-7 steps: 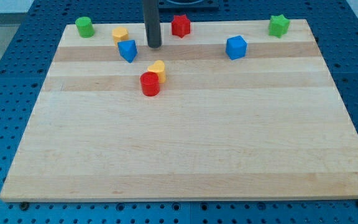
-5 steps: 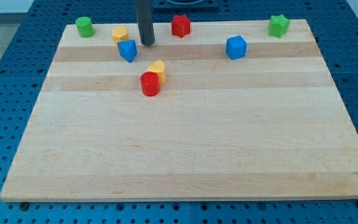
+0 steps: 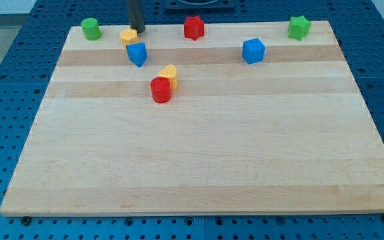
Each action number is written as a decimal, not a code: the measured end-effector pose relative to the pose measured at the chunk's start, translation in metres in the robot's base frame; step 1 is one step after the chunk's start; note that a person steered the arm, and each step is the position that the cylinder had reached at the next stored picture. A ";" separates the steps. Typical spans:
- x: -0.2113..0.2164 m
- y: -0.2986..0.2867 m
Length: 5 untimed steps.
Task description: Put the yellow hexagon at the center left of the board
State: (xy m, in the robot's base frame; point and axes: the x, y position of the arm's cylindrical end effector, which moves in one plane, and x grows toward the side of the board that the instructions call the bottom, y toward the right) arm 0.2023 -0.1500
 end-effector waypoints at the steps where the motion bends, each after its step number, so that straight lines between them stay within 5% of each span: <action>1: 0.004 -0.001; 5: 0.046 0.003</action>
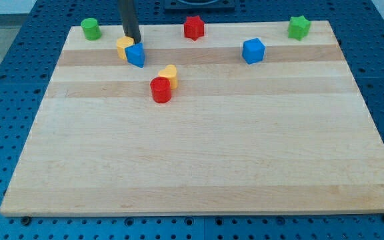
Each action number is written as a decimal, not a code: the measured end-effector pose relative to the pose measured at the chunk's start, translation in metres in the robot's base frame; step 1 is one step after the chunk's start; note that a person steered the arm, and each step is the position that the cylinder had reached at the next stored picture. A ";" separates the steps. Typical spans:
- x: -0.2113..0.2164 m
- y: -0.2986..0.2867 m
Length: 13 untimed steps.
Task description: Put the yellow hexagon at the center left of the board
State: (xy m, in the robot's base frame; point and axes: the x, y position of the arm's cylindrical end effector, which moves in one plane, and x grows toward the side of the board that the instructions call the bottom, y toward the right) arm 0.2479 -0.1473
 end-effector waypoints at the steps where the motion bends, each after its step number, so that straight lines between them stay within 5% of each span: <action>1: 0.018 0.000; 9: 0.106 -0.100; 13: 0.118 -0.110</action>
State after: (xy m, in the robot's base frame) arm 0.3657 -0.2576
